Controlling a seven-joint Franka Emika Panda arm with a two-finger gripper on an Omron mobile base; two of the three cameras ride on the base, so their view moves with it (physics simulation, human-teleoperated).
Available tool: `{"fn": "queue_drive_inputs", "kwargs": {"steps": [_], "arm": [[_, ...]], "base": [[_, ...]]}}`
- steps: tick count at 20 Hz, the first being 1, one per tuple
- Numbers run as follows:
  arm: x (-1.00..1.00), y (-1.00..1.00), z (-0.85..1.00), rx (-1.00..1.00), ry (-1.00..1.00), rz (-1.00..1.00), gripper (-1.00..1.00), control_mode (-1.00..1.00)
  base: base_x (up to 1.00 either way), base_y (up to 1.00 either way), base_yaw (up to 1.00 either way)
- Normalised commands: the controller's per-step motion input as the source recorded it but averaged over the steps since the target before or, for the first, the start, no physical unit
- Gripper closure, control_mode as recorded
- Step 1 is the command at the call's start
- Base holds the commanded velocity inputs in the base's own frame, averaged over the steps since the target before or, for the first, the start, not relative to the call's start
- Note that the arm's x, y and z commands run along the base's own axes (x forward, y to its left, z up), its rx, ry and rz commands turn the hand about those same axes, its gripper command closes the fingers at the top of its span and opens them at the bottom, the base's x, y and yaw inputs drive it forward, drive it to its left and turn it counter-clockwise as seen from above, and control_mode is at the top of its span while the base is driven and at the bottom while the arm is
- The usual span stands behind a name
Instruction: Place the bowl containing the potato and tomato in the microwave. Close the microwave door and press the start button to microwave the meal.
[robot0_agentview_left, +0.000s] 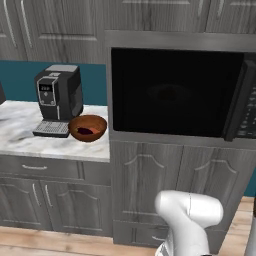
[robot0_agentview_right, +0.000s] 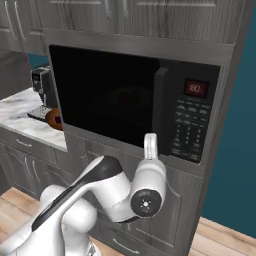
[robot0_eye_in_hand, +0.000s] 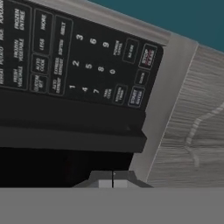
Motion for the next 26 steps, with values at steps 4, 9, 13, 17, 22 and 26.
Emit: {"fn": "queue_drive_inputs", "kwargs": {"steps": [4, 9, 13, 17, 22, 26], "arm": [[0.19, -0.14, -0.01, 0.01, 0.0, 0.0, 1.0, -1.0], [0.14, -0.09, -0.19, 0.0, 0.0, 0.0, 1.0, -1.0], [0.18, -0.01, -0.2, 0.0, 0.0, 0.0, 1.0, -1.0], [0.26, 0.0, -0.07, 0.0, 0.0, 0.0, 1.0, -1.0], [0.24, -0.08, -0.14, 0.0, 0.0, 0.0, 1.0, -1.0], [0.18, -0.18, -0.2, 0.01, 0.0, 0.0, 1.0, -1.0]], "base": [[0.0, 0.0, 0.0], [0.0, 0.0, 0.0], [0.0, 0.0, 0.0], [0.0, 0.0, 0.0], [0.0, 0.0, 0.0], [0.0, 0.0, 0.0]]}}
